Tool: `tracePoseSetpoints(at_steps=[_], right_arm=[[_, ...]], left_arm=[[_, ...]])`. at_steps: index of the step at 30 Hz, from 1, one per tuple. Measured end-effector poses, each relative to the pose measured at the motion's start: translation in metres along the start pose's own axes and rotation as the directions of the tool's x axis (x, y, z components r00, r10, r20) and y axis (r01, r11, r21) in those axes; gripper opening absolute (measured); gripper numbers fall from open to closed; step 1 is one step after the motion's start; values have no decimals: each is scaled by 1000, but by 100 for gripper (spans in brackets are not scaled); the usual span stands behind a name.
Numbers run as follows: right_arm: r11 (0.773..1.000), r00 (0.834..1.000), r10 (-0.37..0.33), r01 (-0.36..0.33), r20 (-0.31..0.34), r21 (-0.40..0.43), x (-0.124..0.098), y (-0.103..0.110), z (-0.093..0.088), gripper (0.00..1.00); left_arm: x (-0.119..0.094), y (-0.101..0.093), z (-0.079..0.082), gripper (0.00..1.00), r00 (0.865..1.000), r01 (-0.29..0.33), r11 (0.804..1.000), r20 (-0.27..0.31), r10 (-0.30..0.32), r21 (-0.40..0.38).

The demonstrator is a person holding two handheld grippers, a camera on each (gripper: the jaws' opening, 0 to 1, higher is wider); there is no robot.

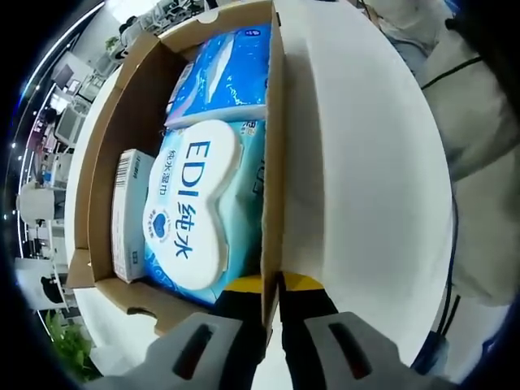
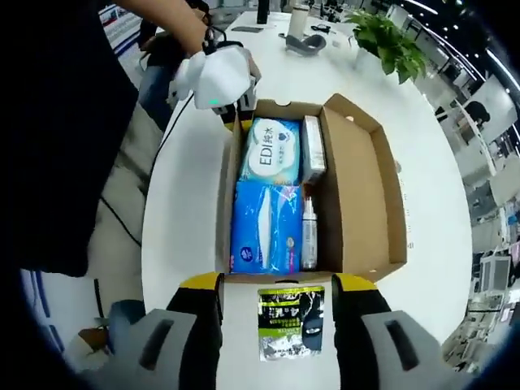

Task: Operate the shoe box by opening the lid, removing the specified soft item, and placing it in the target area until the item is outside and the box remains undamaged.

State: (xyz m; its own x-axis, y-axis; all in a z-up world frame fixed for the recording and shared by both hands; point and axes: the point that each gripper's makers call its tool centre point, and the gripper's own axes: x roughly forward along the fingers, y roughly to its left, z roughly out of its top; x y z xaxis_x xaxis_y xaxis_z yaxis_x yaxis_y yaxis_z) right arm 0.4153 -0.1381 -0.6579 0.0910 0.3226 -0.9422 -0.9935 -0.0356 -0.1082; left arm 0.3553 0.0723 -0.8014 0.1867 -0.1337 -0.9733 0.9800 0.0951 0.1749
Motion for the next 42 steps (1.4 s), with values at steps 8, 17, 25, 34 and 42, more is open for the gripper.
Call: tracePoseSetpoints(at_steps=[8, 17, 25, 34, 42], right_arm=[[999, 999, 34, -34, -4, 9, 19, -4, 7, 52], [999, 999, 27, -28, -28, -32, 34, -15, 11, 62], [998, 996, 65, -65, -56, 7, 61, -13, 6, 63], [995, 991, 102, -99, -85, 33, 87, -7, -3, 67], [969, 980, 193, -181, -54, 168, 101, 0, 3, 70]], left_arm=[[0, 0, 0, 4, 1000, -6, 1000, 0, 6, -3], [0, 0, 0, 4, 1000, -13, 1000, -1, 13, -4], [0, 0, 0, 4, 1000, -10, 1000, -5, 10, -11], [0, 0, 0, 4, 1000, -13, 1000, -5, 13, -13], [0, 0, 0, 4, 1000, -12, 1000, -4, 12, -10]])
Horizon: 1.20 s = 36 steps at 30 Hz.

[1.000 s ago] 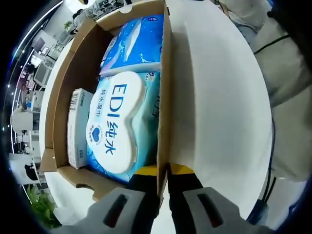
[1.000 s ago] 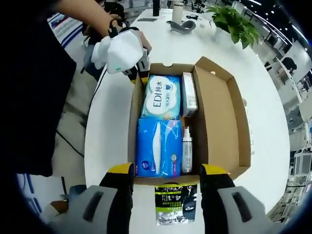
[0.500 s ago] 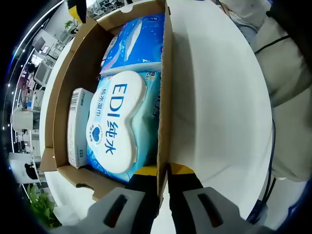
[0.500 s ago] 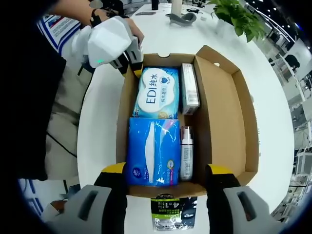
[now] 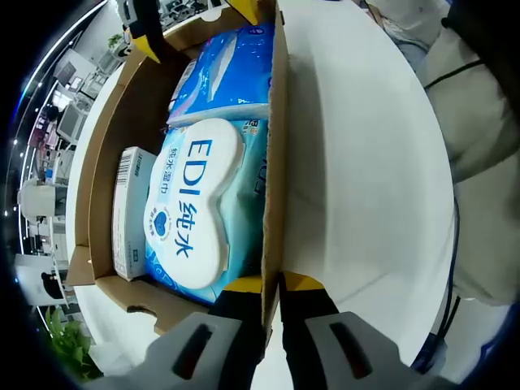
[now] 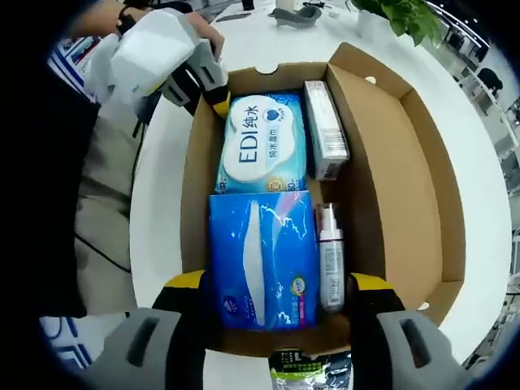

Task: Operate the shoe box by opening the lid, removing the specified soft item, and placing it in the target area until the item is outside and the box remains undamaged.

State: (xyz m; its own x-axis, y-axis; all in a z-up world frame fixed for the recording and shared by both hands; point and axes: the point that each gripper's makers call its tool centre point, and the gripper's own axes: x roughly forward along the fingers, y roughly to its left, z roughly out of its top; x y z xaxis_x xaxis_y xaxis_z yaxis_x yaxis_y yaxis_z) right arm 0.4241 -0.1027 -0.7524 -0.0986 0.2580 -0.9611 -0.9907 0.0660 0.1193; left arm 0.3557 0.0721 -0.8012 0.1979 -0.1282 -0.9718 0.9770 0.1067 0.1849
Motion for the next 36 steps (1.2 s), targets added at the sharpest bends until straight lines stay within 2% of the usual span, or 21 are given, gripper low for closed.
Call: tracePoseSetpoints(at_steps=[3, 5, 9, 16, 18, 24, 29, 36], right_arm=[[997, 999, 38, -39, 18, 61, 5, 2, 6, 71], [996, 999, 48, -48, 5, 79, 8, 2, 5, 73], [992, 999, 50, -48, -16, 118, 17, 5, 2, 77], [972, 998, 52, -40, -45, 230, 28, 5, -6, 76], [973, 996, 54, -37, -68, 226, 30, 7, -10, 75], [972, 995, 59, -39, -77, 233, 34, 12, -13, 68], [976, 995, 35, -14, -94, 217, 40, 10, -14, 67], [976, 996, 15, 4, -84, 220, 40, 5, -15, 63]], left_arm=[[0, 0, 0, 4, 1000, 1, 1000, 0, -1, -1], [0, 0, 0, 4, 1000, 1, 1000, 0, -1, 1], [0, 0, 0, 4, 1000, 0, 1000, 1, 0, 1], [0, 0, 0, 4, 1000, -2, 1000, 1, 2, 4], [0, 0, 0, 4, 1000, 0, 1000, 1, 0, 4], [0, 0, 0, 4, 1000, 0, 1000, 0, 0, 7], [0, 0, 0, 4, 1000, -1, 1000, 0, 1, 9], [0, 0, 0, 4, 1000, 2, 1000, -1, -2, 10]])
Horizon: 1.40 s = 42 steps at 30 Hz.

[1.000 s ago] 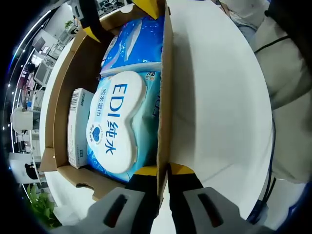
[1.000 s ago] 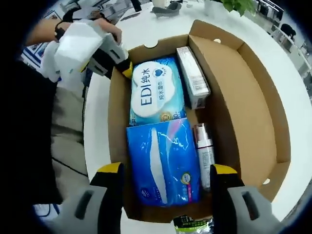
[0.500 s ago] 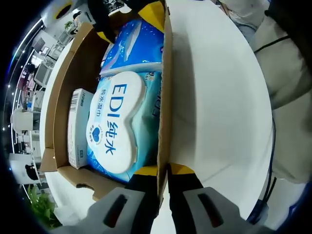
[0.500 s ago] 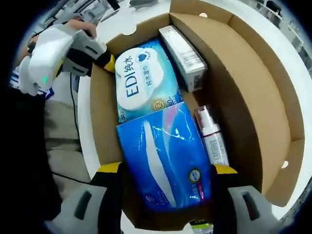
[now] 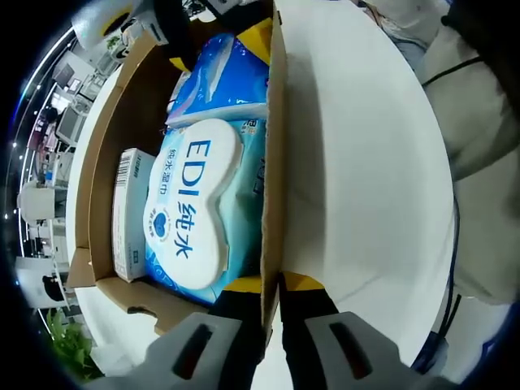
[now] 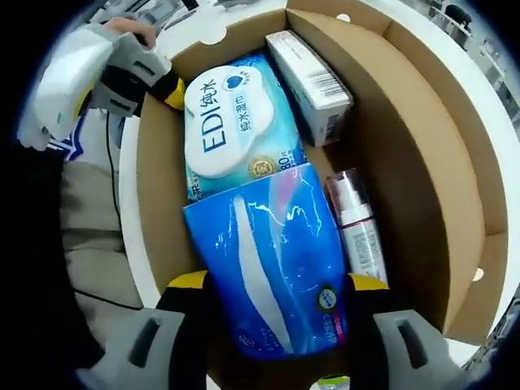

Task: Operate the shoe box by opening the lid, removing the specified soft item, and placing it in the target area until the item is outside and the box remains undamaged.

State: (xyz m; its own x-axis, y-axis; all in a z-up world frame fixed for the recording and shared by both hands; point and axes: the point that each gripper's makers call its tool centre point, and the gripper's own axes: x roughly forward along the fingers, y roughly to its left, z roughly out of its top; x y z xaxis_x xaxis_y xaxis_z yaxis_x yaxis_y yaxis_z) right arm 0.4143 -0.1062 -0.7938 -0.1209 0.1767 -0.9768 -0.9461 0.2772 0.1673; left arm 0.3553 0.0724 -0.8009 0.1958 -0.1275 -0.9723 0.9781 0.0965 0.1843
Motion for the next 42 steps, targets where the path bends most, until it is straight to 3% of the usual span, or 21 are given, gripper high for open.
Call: tracePoseSetpoints(at_steps=[3, 10, 17, 25, 29, 34, 42], right_arm=[[997, 1000, -5, 2, 27, 81, -2, -4, 3, 62], [999, 1000, 23, -23, 3, 26, 2, 5, 1, 69], [1000, 999, -11, 11, -38, -1, 12, 1, -1, 70], [1000, 999, 6, -6, -46, 7, 21, -2, -1, 70], [998, 990, 50, -46, -131, 32, 19, 0, -4, 70], [999, 978, 43, -35, -204, 39, 21, -2, -4, 69], [1000, 977, 3, 3, -214, 29, 26, -9, -6, 69]], left_arm=[[0, 0, 0, 4, 1000, 0, 1000, 1, 0, 1], [0, 0, 0, 4, 1000, 0, 1000, 1, 0, 1], [0, 0, 0, 4, 1000, -1, 1000, 0, 1, 1], [0, 0, 0, 4, 1000, -2, 1000, 0, 2, 1], [0, 0, 0, 4, 1000, -3, 1000, 3, 3, 1], [0, 0, 0, 4, 1000, -1, 1000, 4, 1, -2], [1, 0, 0, 4, 1000, -5, 1000, 2, 5, 1]])
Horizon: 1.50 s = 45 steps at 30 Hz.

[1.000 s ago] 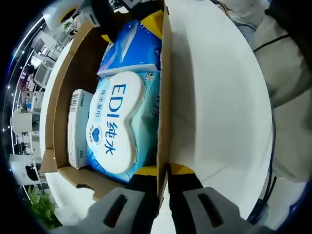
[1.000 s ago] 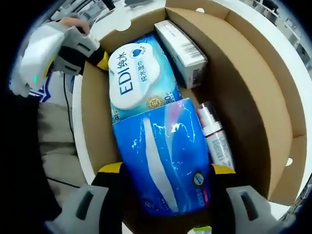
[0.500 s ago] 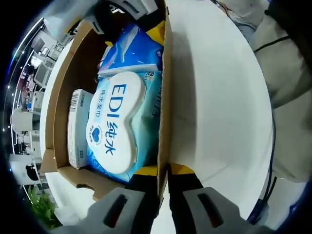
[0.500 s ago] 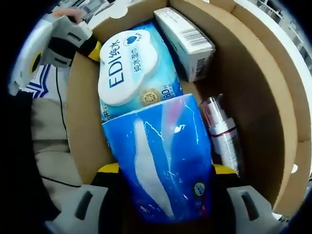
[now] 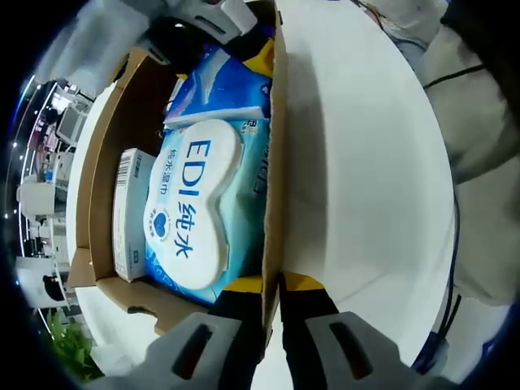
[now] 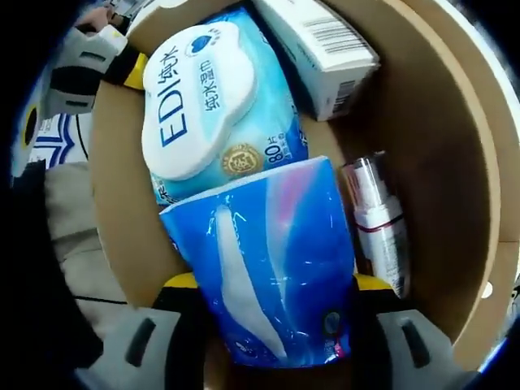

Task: Operate the shoe box by opening the lid, removing the specified soft item, and placing it in the target area until the item is outside and the box remains undamaged.

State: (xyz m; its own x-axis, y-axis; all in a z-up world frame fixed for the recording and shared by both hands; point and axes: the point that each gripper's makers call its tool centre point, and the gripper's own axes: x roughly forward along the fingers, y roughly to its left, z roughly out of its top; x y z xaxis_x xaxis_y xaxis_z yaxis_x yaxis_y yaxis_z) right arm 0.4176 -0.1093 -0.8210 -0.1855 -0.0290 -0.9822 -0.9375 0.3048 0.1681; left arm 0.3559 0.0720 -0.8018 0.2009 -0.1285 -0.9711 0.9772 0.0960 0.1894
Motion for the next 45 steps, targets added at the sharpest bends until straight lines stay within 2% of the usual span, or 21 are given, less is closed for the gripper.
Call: tracePoseSetpoints(at_steps=[4, 8, 17, 26, 35, 45], right_arm=[[1000, 1000, 2, -2, 13, -11, 0, -1, 0, 66], [1000, 1000, 8, -7, 23, -19, -6, 0, -1, 57], [999, 999, -13, 15, 51, -33, -15, 7, -4, 51], [998, 995, 1, 4, 95, -56, -24, 11, -3, 50], [997, 996, -5, 12, 94, -74, -32, 15, -3, 50], [997, 994, 4, 5, 109, -79, -55, 20, -2, 50]], left_arm=[[0, 0, 0, 4, 1000, 1, 1000, 0, -1, 0], [0, 0, 0, 4, 1000, 1, 1000, 2, -1, 3], [-1, 0, 0, 4, 1000, 2, 1000, 2, -2, 5], [0, 0, 0, 4, 1000, 1, 1000, 1, -1, 5], [0, 0, 0, 4, 1000, 1, 1000, 0, -1, 4], [0, 0, 0, 4, 1000, -2, 1000, 0, 2, 5]])
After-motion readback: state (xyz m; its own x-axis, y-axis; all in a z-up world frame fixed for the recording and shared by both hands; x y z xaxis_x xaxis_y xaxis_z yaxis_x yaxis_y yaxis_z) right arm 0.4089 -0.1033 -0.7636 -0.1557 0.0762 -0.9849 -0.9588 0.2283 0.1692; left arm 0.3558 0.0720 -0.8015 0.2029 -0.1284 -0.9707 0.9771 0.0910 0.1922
